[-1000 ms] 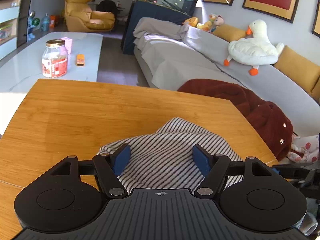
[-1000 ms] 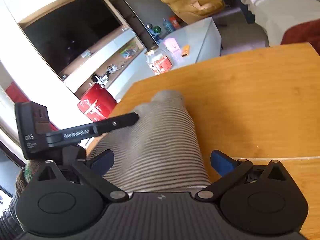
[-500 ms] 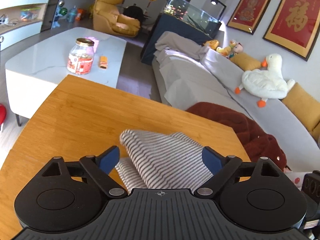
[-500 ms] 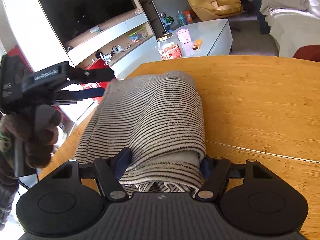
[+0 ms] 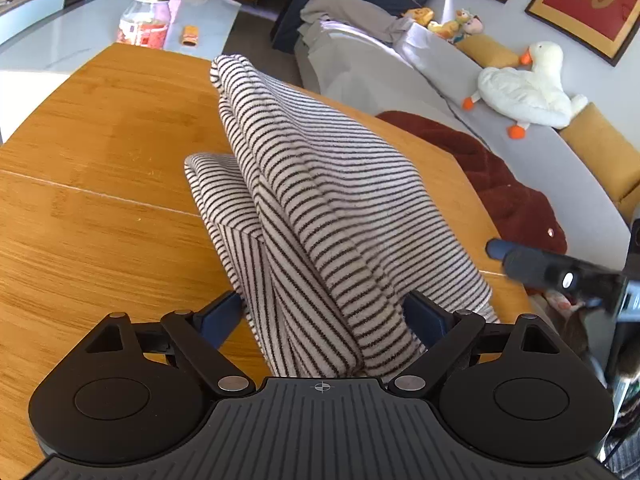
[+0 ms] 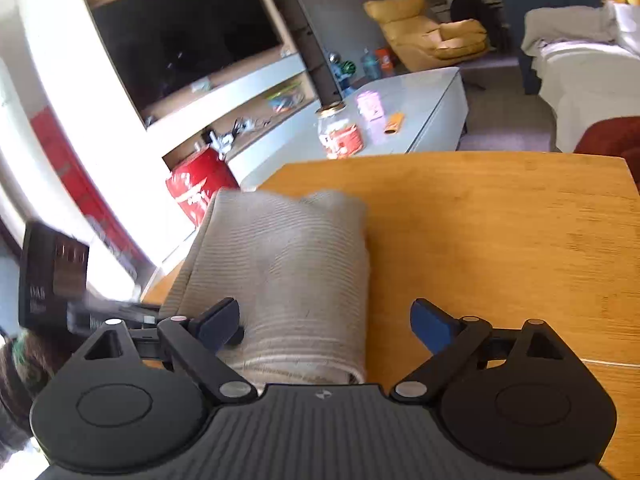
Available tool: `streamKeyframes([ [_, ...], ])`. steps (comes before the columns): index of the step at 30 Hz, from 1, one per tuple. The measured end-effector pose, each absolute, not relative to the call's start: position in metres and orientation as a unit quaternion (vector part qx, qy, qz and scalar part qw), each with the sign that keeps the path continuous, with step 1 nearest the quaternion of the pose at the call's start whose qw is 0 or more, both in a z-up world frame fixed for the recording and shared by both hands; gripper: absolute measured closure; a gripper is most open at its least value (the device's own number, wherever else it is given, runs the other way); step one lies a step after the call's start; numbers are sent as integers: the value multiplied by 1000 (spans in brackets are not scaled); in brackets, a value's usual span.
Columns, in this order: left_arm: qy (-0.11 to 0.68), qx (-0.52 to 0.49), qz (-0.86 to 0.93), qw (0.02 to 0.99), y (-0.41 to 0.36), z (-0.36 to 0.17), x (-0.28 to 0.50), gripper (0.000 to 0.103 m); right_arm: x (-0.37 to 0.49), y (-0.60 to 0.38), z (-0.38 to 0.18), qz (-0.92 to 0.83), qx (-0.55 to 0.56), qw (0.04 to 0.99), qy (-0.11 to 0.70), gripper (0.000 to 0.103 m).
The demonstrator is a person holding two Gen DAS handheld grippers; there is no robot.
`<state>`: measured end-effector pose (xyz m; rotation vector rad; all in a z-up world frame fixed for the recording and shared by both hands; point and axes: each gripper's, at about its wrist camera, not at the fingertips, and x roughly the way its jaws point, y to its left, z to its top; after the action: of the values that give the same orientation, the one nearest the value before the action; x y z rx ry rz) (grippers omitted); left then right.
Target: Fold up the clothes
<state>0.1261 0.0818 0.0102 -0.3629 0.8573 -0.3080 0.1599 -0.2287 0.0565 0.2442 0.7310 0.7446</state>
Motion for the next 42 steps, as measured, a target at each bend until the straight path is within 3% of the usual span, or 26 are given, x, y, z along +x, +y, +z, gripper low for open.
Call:
streamKeyframes([
  [3, 409, -177, -147, 883, 80, 10, 128, 10, 184, -237, 53, 360, 178, 843, 358, 6],
  [7, 399, -189, -145, 886, 82, 8, 127, 14, 198, -209, 28, 379, 155, 821, 398, 7],
  [9, 390, -198, -145, 888, 85, 7, 126, 22, 201, -194, 20, 384, 132, 819, 406, 30],
  [10, 386, -202, -145, 888, 87, 7, 128, 23, 204, -189, 19, 392, 131, 815, 406, 32],
  [17, 356, -221, -126, 899, 131, 7, 164, 31, 254, -134, 26, 413, 95, 812, 402, 32],
  [25, 328, -202, -89, 918, 201, 7, 229, 31, 336, -45, 18, 424, 94, 816, 381, 31],
  [28, 321, -174, -81, 928, 210, 25, 229, 32, 352, -34, 16, 427, 93, 813, 383, 29],
  [34, 225, -155, -121, 954, 213, 83, 227, 29, 343, -33, 17, 427, 66, 818, 379, 28],
  [38, 275, -114, -104, 949, 208, 65, 278, 34, 344, -37, 31, 433, 58, 811, 389, 28],
  [42, 303, -83, -103, 944, 211, 33, 289, 34, 368, -63, 53, 418, 125, 816, 380, 27],
])
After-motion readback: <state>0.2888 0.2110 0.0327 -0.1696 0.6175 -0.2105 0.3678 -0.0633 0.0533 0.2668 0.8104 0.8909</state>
